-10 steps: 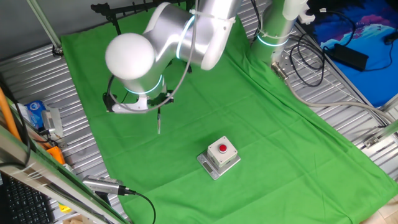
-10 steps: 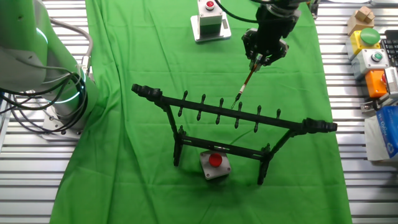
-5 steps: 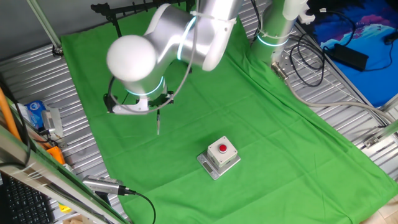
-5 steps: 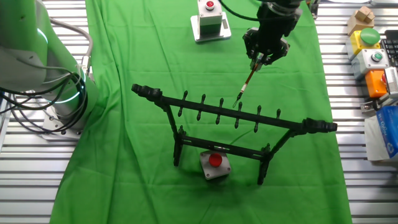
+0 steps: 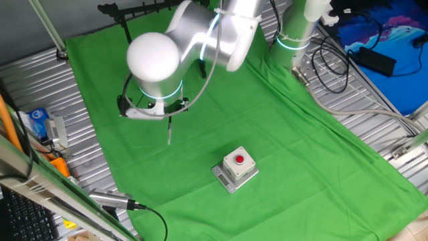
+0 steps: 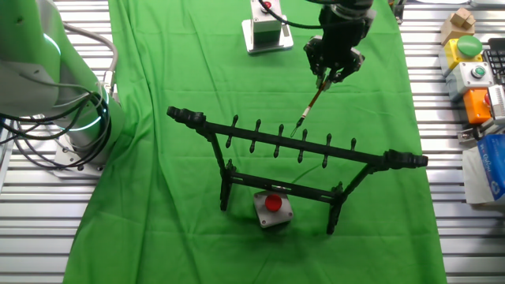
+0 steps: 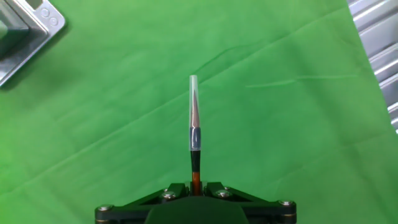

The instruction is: Place the brush on the pen rack

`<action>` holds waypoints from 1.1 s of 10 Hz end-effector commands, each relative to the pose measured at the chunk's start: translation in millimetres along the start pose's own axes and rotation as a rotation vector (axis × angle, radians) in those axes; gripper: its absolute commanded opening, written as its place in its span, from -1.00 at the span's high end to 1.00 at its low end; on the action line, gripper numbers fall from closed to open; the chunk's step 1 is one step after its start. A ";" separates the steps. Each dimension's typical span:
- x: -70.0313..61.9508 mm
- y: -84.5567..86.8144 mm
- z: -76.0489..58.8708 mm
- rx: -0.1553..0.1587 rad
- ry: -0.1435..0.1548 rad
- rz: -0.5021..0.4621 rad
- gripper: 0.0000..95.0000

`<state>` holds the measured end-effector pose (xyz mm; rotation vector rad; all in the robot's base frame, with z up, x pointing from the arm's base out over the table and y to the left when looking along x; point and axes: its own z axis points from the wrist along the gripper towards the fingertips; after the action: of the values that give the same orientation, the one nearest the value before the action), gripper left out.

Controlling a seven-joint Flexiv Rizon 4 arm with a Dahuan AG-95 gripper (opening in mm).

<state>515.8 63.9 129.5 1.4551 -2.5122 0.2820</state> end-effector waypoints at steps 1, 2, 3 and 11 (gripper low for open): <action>-1.0 -0.5 -0.4 0.000 0.090 -0.006 1.00; -1.0 -0.5 -0.4 0.002 0.099 -0.003 1.00; -1.0 -0.5 -0.4 0.009 0.116 -0.003 1.00; 90.7 3.0 -42.4 0.058 0.319 -0.181 1.00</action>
<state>475.0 10.2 185.1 1.5013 -2.1529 0.5160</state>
